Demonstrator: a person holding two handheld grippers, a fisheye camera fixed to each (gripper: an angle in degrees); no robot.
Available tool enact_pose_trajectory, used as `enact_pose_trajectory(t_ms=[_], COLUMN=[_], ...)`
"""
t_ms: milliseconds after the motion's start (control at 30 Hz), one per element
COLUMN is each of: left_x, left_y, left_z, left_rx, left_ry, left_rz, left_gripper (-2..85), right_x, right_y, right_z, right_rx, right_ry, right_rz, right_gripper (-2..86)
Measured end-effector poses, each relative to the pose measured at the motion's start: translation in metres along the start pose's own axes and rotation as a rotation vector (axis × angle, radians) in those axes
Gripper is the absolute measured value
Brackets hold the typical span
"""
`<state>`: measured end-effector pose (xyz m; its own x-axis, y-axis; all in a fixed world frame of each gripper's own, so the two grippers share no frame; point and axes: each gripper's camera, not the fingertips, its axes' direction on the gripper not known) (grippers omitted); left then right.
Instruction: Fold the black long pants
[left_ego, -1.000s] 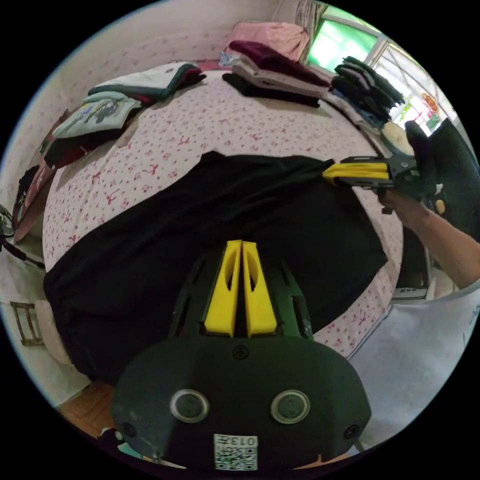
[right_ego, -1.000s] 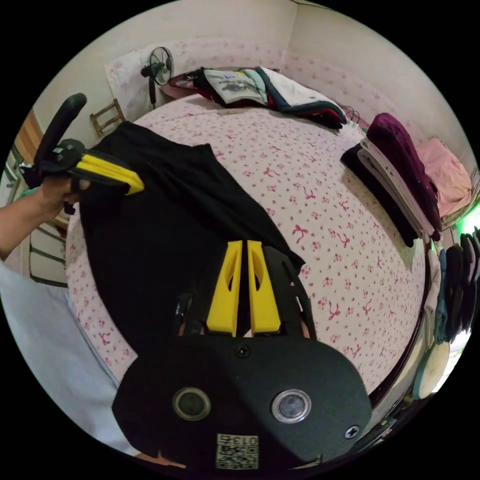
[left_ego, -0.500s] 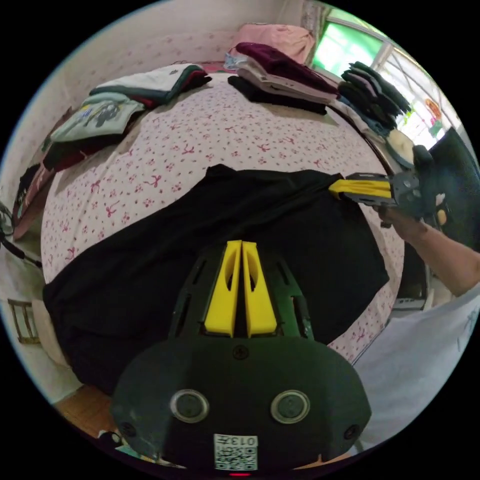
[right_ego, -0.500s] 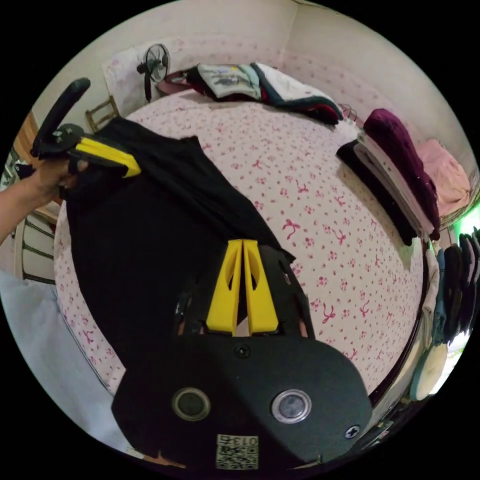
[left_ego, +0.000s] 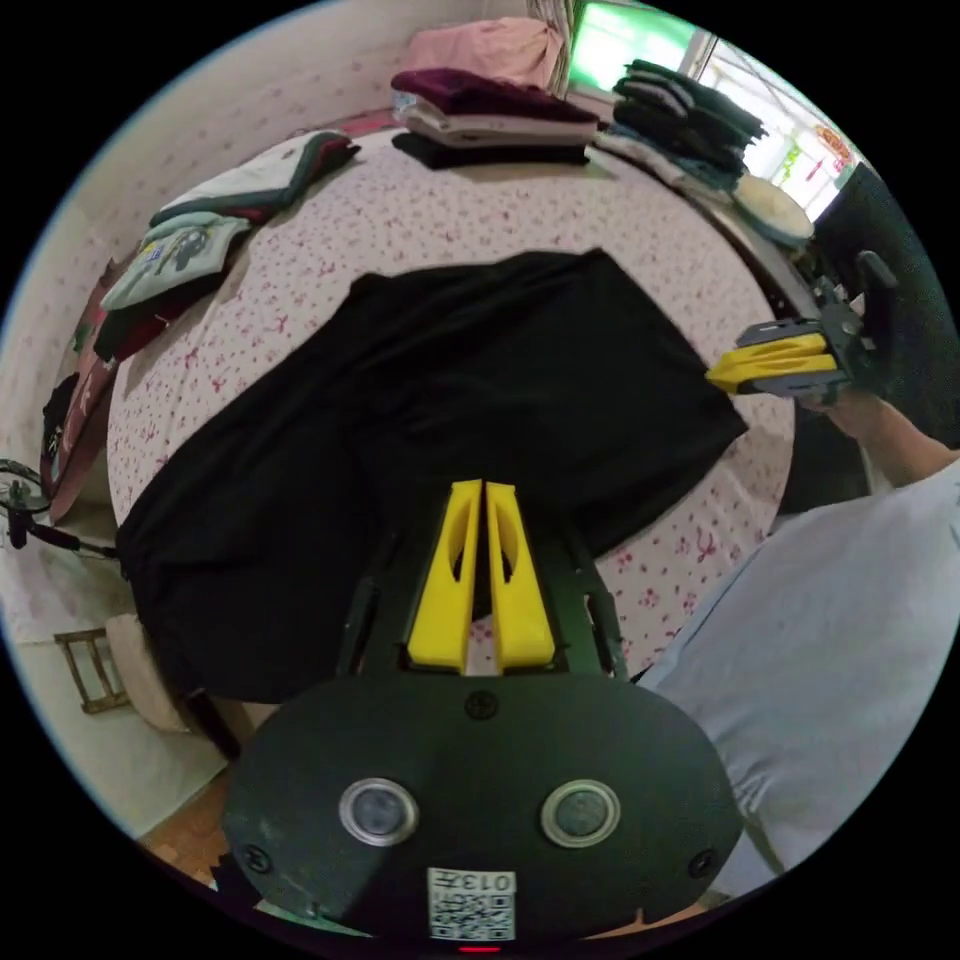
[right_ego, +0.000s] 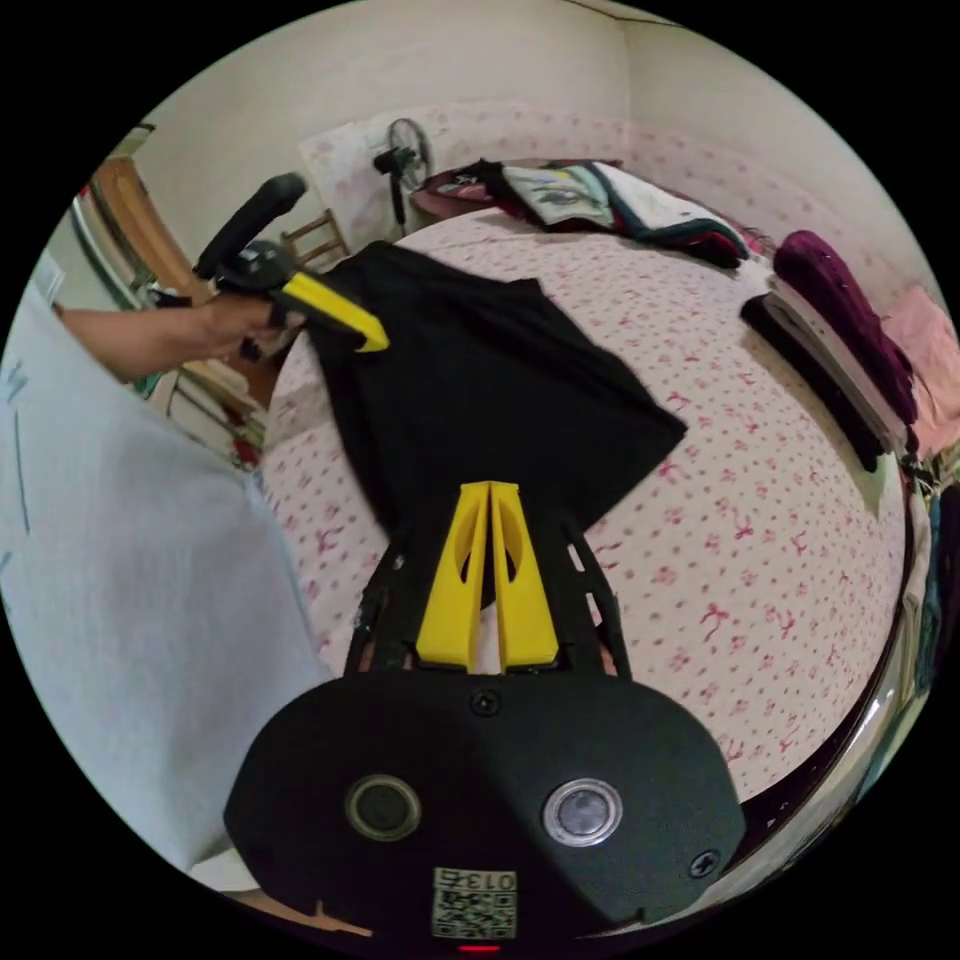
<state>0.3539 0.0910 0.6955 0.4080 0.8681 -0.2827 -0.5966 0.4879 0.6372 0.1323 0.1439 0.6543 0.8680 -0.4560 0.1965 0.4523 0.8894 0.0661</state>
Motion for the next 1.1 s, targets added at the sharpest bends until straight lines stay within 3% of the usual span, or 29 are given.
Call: enact_pose_trajectory(t_ms=[67,133,267,433,567,733,933,1100], left_x=[0.004,0.005,-0.006,-0.015,-0.036,-0.070,-0.176,-0.267], left_y=[0.006,0.015,0.019,0.039,0.058,0.100,0.232,0.368], left_z=[0.013,0.016,0.015,0.007,0.023,0.012,-0.025,-0.004], left_rx=[-0.083,-0.052,-0.093,-0.043,-0.079,0.014,0.315,0.524], left_ry=[-0.039,-0.069,-0.035,-0.157,-0.097,-0.004,0.028,0.195], left_rz=[-0.007,0.000,-0.073,-0.103,-0.106,-0.147,-0.571,-0.941], left_gripper=[-0.2,-0.2,-0.3,-0.3,-0.3,0.1,5.2,12.5], right_x=[-0.018,-0.036,-0.041,-0.045,-0.047,-0.032,-0.015,-0.019], right_y=[0.007,0.014,0.009,-0.012,-0.024,-0.053,-0.146,-0.252], right_z=[0.007,0.026,0.025,0.002,0.027,0.015,0.018,0.038], right_rx=[-0.043,-0.144,-0.115,0.004,-0.140,-0.061,0.008,0.062], right_ry=[-0.014,0.032,0.070,0.017,0.020,-0.034,-0.122,-0.167], right_rz=[-0.037,-0.080,-0.092,-0.116,-0.124,-0.061,-0.092,-0.189], right_gripper=[0.1,0.1,0.1,0.1,0.1,0.2,1.8,6.7])
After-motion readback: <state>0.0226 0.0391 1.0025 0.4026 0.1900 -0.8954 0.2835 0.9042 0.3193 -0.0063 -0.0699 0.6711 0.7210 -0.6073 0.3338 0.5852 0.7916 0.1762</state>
